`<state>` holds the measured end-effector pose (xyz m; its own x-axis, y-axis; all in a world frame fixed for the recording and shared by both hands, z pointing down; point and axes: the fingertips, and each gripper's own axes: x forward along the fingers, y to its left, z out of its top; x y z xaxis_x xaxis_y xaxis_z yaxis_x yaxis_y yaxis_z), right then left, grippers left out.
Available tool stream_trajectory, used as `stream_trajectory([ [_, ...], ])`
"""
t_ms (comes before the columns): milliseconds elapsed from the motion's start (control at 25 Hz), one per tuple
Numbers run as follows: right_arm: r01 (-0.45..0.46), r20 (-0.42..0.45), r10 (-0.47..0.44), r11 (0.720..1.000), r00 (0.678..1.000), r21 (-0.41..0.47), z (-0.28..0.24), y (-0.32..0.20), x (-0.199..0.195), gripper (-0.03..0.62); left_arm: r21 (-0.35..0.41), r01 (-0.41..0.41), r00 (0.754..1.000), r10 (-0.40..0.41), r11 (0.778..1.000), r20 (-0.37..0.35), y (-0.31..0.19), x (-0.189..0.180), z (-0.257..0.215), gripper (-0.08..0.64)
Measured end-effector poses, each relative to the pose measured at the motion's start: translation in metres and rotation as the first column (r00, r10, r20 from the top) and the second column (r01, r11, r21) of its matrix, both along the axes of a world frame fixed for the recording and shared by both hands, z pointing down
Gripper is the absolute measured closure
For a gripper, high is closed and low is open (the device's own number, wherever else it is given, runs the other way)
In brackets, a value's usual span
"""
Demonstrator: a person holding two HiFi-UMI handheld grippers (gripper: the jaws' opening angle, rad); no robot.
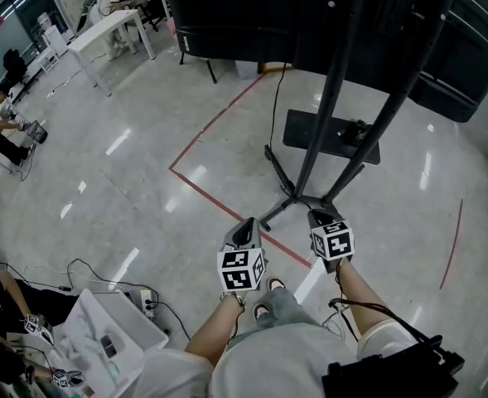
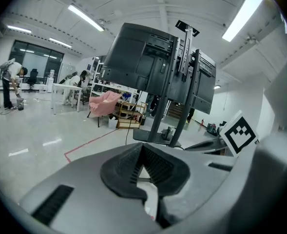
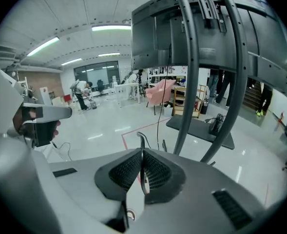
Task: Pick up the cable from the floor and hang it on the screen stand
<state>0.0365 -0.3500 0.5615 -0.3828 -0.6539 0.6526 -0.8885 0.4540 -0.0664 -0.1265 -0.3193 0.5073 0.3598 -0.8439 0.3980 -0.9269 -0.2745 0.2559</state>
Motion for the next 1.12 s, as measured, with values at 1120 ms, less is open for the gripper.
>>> stream_trajectory([
  [1120,-0.020,0.199,-0.025,0.975,0.980,0.223,-0.254,-0.095,0.025,0.563,0.268,-0.137,0.991,0.133,0.954,0.033,-0.092,0.066,-0.200,0.560],
])
